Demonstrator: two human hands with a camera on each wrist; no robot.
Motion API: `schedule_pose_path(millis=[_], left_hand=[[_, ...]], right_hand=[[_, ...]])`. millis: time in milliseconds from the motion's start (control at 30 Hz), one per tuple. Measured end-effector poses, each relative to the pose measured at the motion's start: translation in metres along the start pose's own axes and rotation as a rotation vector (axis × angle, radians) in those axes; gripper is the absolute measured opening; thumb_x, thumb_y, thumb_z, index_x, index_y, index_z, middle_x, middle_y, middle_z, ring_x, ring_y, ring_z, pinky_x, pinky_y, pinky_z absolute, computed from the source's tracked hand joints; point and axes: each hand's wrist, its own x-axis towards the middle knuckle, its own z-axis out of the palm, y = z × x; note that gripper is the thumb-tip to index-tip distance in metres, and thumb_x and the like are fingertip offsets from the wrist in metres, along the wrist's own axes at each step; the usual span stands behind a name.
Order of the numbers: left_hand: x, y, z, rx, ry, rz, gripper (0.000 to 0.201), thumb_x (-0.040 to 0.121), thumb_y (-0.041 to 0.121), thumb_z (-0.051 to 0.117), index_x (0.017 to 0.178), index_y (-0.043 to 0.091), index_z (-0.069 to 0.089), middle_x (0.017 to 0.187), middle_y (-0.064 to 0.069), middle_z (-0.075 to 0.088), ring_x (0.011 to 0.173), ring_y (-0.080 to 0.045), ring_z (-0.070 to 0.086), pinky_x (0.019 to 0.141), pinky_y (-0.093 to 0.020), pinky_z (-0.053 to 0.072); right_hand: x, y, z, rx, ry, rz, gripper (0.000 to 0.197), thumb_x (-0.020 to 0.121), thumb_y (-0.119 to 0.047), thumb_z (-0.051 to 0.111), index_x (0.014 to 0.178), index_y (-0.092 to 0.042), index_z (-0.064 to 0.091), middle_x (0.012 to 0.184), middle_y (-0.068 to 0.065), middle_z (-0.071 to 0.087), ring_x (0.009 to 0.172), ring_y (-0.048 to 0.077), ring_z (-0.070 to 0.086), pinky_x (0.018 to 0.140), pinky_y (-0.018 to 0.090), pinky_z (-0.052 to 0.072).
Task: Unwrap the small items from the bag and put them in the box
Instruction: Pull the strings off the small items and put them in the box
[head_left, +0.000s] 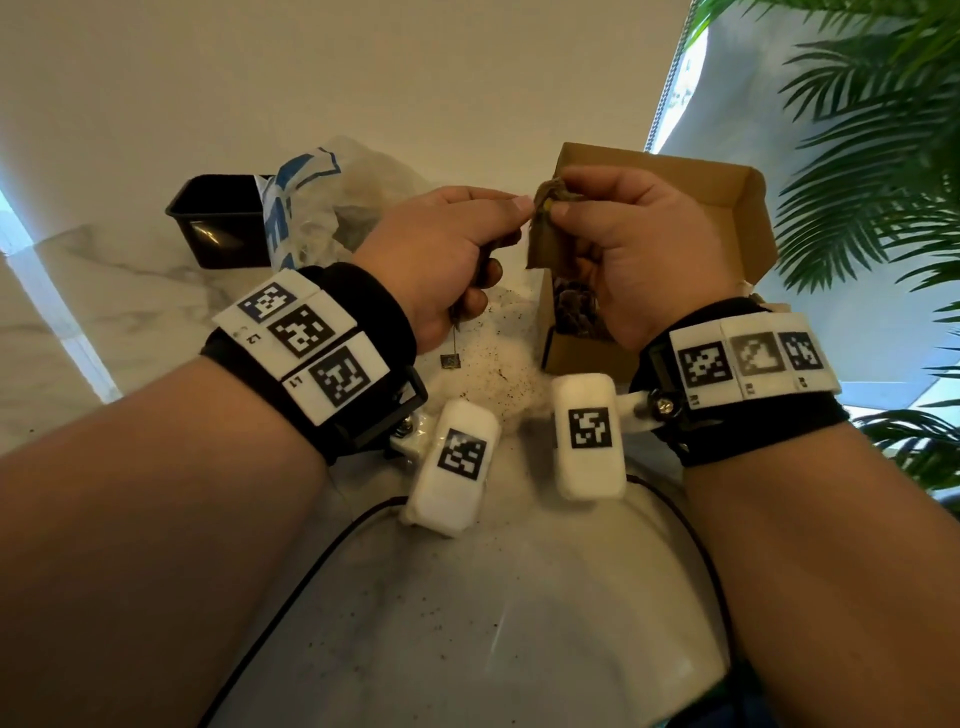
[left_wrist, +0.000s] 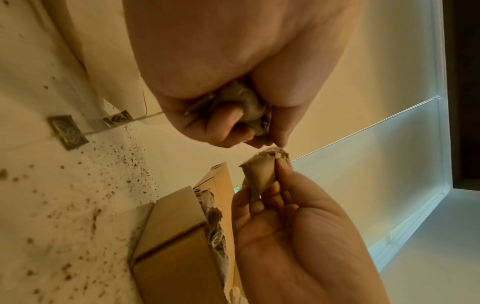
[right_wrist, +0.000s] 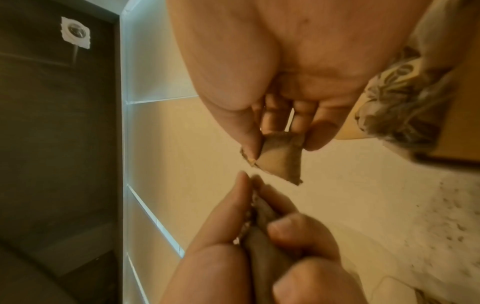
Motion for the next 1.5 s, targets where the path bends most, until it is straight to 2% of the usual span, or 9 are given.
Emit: schedule_pose_path(millis=[233,433,567,700,867,1000,1167,1300,1500], left_hand=[[0.001,-0.012,0.003,0.112,0.033,-0.197,0.012,0.092,0.02,0.072,0.103,0.015,0.072,0.085,0.0,0.061,0.059,-0.01,0.048,0.042,-0.02,0.035],[-0.002,-0.015,0.009,0.258,-0.177,-0.286,0.016,0.098,0.014,0.062,0.106,0.025,0.071,0.091,-0.003,0.06,0.06,-0.011,0.045,0.046,-0.021,0.032],[-0.001,-0.017,0.009,0.3,-0.254,-0.324,0.024,0.098,0.015,0.061,0.115,0.028,0.072,0.096,-0.003,0.061,0.059,-0.01,0.043,0.044,-0.019,0.031],[-0.001,-0.017,0.01,0.317,-0.261,-0.32,0.028,0.099,0.015,0.059,0.122,0.027,0.069,0.099,-0.004,0.061,0.059,-0.011,0.043,0.045,-0.02,0.03],[-0.002,-0.018,0.011,0.287,-0.232,-0.314,0.023,0.099,0.015,0.06,0.117,0.026,0.069,0.093,-0.003,0.06,0.059,-0.011,0.043,0.044,-0.02,0.029],[-0.001,-0.018,0.012,0.152,-0.112,-0.294,0.027,0.098,0.03,0.062,0.121,0.016,0.068,0.087,-0.002,0.058,0.057,-0.011,0.044,0.044,-0.019,0.03],[0.0,-0.009,0.006,-0.137,-0.04,-0.292,0.041,0.094,0.052,0.053,0.103,0.012,0.058,0.086,-0.007,0.06,0.055,-0.017,0.048,0.045,-0.02,0.03],[0.0,-0.004,0.001,-0.252,-0.05,-0.242,0.052,0.093,0.059,0.045,0.1,0.009,0.057,0.082,-0.009,0.059,0.056,-0.019,0.049,0.049,-0.021,0.029],[-0.002,-0.001,-0.002,-0.308,-0.132,-0.202,0.074,0.092,0.066,0.04,0.121,0.001,0.06,0.089,-0.01,0.056,0.061,-0.021,0.049,0.05,-0.023,0.03]], right_hand=[[0.021,0.004,-0.027,-0.038,0.317,0.078,0.022,0.082,-0.007,0.073,0.099,-0.022,0.071,0.098,0.006,0.077,0.087,0.025,0.076,0.074,0.044,0.063],[0.032,0.007,-0.038,-0.384,0.209,0.191,0.02,0.088,-0.02,0.073,0.107,-0.025,0.07,0.091,-0.013,0.067,0.078,0.004,0.066,0.06,0.017,0.057],[0.036,0.007,-0.027,-0.528,0.15,0.299,0.015,0.086,-0.022,0.076,0.099,-0.027,0.071,0.107,-0.001,0.071,0.099,0.022,0.069,0.086,0.042,0.06],[0.034,0.014,-0.027,-0.542,0.134,0.264,0.019,0.078,-0.016,0.076,0.072,-0.032,0.07,0.088,-0.006,0.072,0.098,0.024,0.073,0.087,0.045,0.06],[0.04,0.009,-0.019,-0.664,0.11,0.331,0.022,0.089,-0.021,0.073,0.11,-0.021,0.071,0.117,0.002,0.069,0.11,0.025,0.065,0.096,0.045,0.055],[0.039,0.009,-0.022,-0.654,0.187,0.308,0.026,0.088,-0.028,0.075,0.113,-0.022,0.07,0.113,0.002,0.069,0.103,0.023,0.066,0.09,0.045,0.058],[0.027,0.007,-0.028,-0.608,0.288,0.126,0.013,0.093,-0.026,0.068,0.104,-0.033,0.069,0.102,-0.012,0.066,0.083,0.0,0.059,0.071,0.021,0.051],[0.012,0.0,-0.021,-0.512,0.305,0.014,0.013,0.094,-0.025,0.066,0.101,-0.035,0.069,0.093,-0.017,0.068,0.075,-0.002,0.063,0.063,0.015,0.049],[-0.008,-0.006,0.005,-0.365,0.0,-0.036,0.01,0.091,-0.026,0.069,0.098,-0.031,0.073,0.084,-0.01,0.071,0.069,0.007,0.062,0.065,0.023,0.051]])
